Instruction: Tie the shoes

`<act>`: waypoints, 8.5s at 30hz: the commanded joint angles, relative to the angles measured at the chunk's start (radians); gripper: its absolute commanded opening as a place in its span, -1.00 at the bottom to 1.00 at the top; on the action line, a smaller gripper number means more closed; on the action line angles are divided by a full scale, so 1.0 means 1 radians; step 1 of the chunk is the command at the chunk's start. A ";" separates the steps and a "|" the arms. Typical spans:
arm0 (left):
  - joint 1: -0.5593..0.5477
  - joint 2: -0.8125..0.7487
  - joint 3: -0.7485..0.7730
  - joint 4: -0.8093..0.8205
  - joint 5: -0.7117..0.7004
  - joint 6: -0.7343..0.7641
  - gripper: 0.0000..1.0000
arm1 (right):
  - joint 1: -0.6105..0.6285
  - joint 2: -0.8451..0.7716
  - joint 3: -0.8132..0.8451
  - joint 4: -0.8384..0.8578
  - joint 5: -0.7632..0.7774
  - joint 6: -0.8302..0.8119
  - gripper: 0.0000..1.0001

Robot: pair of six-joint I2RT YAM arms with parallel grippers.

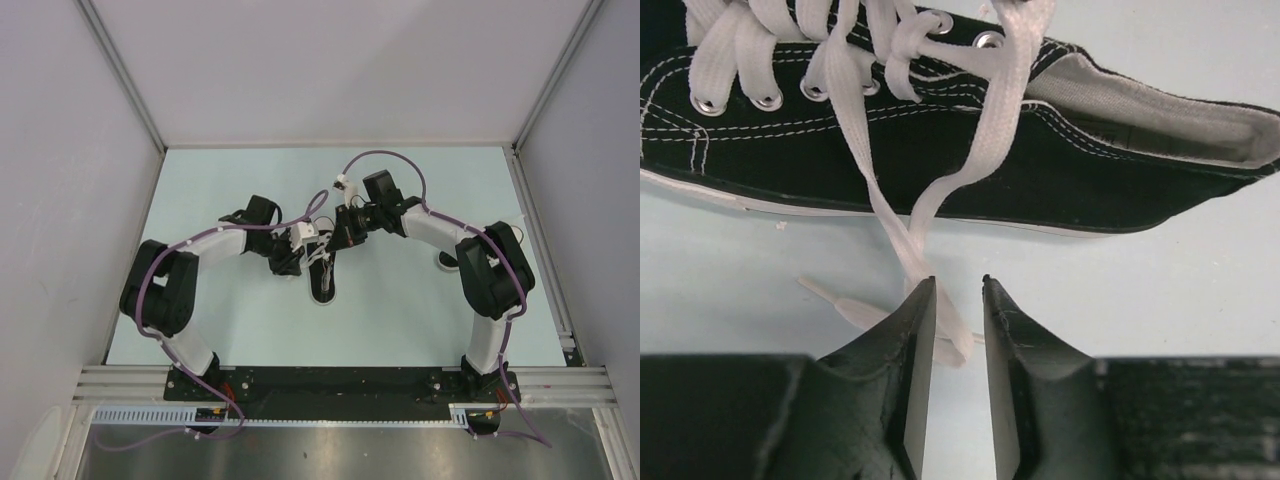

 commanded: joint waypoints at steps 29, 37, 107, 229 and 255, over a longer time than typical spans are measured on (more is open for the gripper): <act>0.004 -0.101 0.058 -0.062 -0.010 0.040 -1.00 | -0.017 -0.011 0.001 0.025 -0.001 0.001 -1.00; 0.033 -0.053 0.038 0.012 -0.144 0.005 -0.40 | -0.023 -0.008 0.001 0.031 -0.004 0.001 -1.00; -0.502 -0.178 0.152 0.180 0.049 -0.232 -1.00 | -0.040 0.040 0.001 0.214 -0.098 -0.034 -1.00; -0.052 -0.276 -0.075 0.426 0.236 -0.261 -1.00 | -0.100 -0.050 -0.005 -0.166 -0.164 -0.338 -0.08; 0.023 -0.253 -0.164 0.283 0.118 -0.310 -1.00 | 0.015 -0.066 -0.156 0.019 0.017 -0.306 -0.07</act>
